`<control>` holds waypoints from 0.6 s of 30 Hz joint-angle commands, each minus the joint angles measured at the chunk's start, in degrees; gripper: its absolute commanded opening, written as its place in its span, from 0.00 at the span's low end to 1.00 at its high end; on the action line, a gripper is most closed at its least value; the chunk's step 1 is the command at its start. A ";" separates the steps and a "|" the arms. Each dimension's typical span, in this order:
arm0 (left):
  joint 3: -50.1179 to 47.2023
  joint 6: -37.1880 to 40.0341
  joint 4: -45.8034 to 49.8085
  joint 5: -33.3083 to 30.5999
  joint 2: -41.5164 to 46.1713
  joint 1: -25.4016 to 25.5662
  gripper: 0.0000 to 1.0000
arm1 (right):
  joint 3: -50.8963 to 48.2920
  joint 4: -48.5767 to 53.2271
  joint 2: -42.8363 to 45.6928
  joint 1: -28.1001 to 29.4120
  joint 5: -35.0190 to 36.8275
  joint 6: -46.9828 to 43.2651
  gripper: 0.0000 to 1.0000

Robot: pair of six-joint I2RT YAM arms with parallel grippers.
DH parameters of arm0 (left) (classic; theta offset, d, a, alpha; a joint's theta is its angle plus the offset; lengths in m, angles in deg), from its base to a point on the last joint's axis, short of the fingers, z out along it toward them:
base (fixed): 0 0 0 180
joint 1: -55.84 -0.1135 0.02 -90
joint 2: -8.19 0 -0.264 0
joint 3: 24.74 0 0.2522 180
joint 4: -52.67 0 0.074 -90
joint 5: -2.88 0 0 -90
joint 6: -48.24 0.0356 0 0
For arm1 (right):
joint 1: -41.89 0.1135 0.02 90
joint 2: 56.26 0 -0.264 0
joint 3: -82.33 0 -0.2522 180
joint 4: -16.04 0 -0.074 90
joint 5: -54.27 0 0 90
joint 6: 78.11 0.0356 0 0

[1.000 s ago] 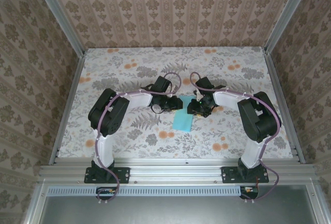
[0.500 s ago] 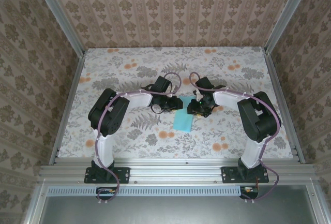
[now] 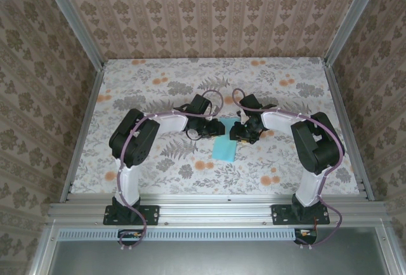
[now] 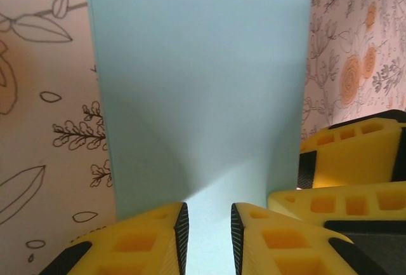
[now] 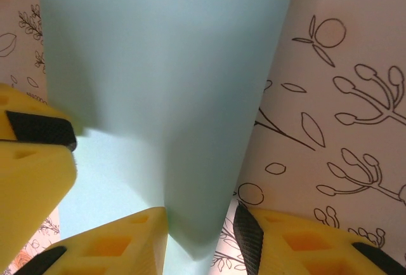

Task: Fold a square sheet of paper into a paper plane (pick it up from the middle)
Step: Hold the square sheet of paper at the center of the table.

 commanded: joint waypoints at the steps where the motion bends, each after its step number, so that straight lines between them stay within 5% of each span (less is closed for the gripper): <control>1: 1.10 1.27 2.79 -0.49 -1.79 0.45 0.25 | -1.80 1.66 -4.35 0.88 2.58 -1.00 0.40; 18: 0.18 6.27 10.03 -8.72 -5.75 1.13 0.21 | -2.25 1.77 1.82 -0.29 1.53 0.07 0.48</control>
